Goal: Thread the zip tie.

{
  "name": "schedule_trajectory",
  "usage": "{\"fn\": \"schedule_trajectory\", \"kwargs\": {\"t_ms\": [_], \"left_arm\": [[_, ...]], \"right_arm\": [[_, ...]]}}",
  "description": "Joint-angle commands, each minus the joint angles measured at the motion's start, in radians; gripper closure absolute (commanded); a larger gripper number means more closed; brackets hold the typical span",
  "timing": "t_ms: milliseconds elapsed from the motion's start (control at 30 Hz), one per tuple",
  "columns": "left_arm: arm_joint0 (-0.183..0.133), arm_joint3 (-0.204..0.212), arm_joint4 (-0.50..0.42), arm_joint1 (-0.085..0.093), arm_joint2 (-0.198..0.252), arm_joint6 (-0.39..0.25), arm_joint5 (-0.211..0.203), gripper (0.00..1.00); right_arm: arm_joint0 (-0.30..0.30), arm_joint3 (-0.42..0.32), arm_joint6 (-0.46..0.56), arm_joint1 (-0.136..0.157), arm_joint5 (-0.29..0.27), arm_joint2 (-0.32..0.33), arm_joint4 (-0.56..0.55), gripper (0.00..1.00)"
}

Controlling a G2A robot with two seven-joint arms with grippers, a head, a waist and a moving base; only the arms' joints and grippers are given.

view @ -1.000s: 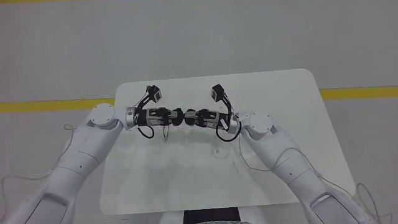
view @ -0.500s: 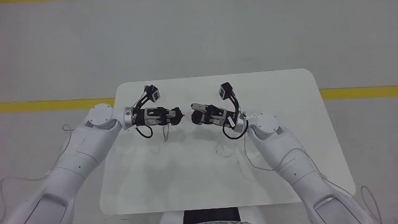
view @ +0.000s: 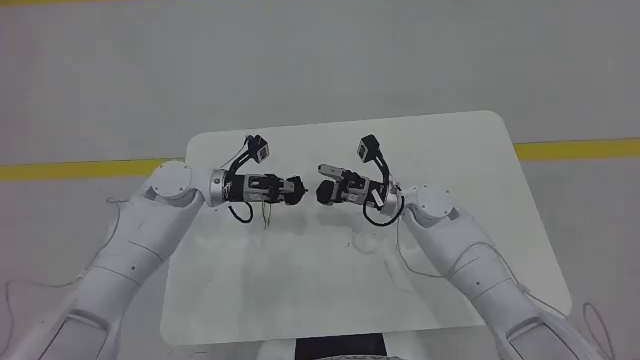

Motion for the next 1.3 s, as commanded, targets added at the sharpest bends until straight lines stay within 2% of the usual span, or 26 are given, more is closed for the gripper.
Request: {"fn": "schedule_trajectory", "kwargs": {"t_ms": [0, 67, 200, 300, 467, 567, 700, 867, 1000, 1100, 1200, 1267], "left_arm": [[0.004, 0.029, -0.025, 0.007, -0.028, -0.011, -0.009, 1.0], [0.01, 0.052, -0.05, 0.016, -0.056, -0.039, -0.023, 1.0], [0.03, 0.108, -0.115, 0.041, -0.146, -0.111, -0.069, 1.0], [0.05, 0.123, -0.138, 0.059, -0.195, -0.136, -0.095, 1.0], [0.099, 0.089, -0.133, 0.1, -0.273, -0.136, -0.097, 1.0], [0.118, 0.1, -0.175, 0.12, -0.33, -0.136, -0.097, 1.0], [0.126, 0.109, -0.21, 0.139, -0.372, -0.136, -0.097, 1.0], [0.136, 0.104, -0.235, 0.153, -0.4, -0.136, -0.097, 1.0], [0.136, 0.103, -0.235, 0.154, -0.4, -0.136, -0.097, 1.0], [0.136, 0.103, -0.235, 0.154, -0.4, -0.136, -0.097, 1.0], [0.136, 0.103, -0.235, 0.154, -0.4, -0.136, -0.097, 1.0], [0.136, 0.103, -0.235, 0.154, -0.4, -0.136, -0.097, 1.0]], "right_arm": [[0.0, 0.0, 0.0, 0.0, 0.0, 0.0, 0.0, 0.0], [0.0, 0.0, 0.0, 0.0, 0.0, 0.0, 0.0, 0.0], [0.0, 0.0, 0.0, 0.0, 0.0, 0.0, 0.0, 0.0], [0.0, 0.0, 0.0, 0.0, 0.0, 0.0, 0.0, 0.0], [0.0, 0.0, 0.0, 0.0, 0.0, 0.0, 0.0, 0.0], [0.0, 0.0, 0.0, 0.0, 0.0, 0.0, 0.0, 0.0], [0.0, 0.0, 0.0, 0.0, 0.0, 0.0, 0.0, 0.0], [0.001, -0.014, -0.012, 0.0, 0.011, -0.007, -0.021, 0.0], [0.033, -0.104, -0.054, -0.005, 0.116, -0.063, -0.141, 0.0], [0.077, -0.163, -0.084, -0.016, 0.229, -0.123, -0.229, 0.0], [0.135, -0.191, -0.115, -0.031, 0.359, -0.189, -0.31, 0.0], [0.177, -0.2, -0.14, -0.044, 0.468, -0.24, -0.368, 0.0]]}}
